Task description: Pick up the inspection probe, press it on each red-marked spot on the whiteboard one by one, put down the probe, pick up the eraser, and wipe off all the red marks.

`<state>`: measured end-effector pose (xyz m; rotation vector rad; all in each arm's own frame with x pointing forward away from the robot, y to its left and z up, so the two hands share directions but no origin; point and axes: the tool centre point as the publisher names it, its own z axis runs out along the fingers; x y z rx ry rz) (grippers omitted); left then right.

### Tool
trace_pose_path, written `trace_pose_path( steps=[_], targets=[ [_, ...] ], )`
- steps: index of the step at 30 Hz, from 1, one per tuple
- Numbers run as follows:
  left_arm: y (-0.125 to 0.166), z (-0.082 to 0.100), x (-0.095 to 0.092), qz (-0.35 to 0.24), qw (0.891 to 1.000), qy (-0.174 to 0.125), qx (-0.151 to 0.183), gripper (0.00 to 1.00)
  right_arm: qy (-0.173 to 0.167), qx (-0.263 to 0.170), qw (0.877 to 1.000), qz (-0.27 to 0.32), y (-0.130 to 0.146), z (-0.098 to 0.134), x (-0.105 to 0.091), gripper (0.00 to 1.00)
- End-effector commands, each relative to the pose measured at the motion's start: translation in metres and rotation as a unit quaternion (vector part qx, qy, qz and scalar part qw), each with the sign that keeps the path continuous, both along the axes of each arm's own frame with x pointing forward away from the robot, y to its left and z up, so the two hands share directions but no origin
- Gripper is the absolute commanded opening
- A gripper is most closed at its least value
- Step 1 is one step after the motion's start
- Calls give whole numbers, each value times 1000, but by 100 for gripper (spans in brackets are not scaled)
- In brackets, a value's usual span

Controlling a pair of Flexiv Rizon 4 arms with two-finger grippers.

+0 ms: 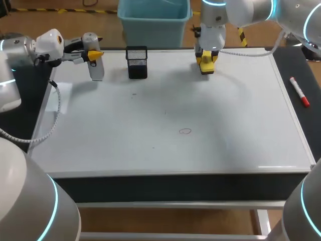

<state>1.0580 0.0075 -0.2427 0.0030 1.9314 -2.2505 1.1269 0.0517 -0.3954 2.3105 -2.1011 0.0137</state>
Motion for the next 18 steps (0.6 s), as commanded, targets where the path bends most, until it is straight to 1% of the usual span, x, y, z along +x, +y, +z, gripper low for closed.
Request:
trace_pose_path(
  steps=[1,5,8,9,12,18],
  targets=[
    [0,0,2,-2,1000,-1,-1,0,-28,-3,1000,-4,18,15,-36,0],
    [0,0,2,-2,1000,-1,-1,0,-41,13,999,-11,37,21,-67,0],
    [0,0,2,-2,1000,-1,-1,0,-43,23,998,-27,49,25,-96,0],
    [0,0,2,-2,1000,-1,-1,0,-41,32,998,-31,53,26,-105,0],
    [0,0,2,-2,1000,-1,-1,0,-38,37,998,-36,64,28,-138,0],
    [0,0,2,-2,1000,-1,-1,0,-19,36,999,-33,85,33,-201,0]
  ],
)
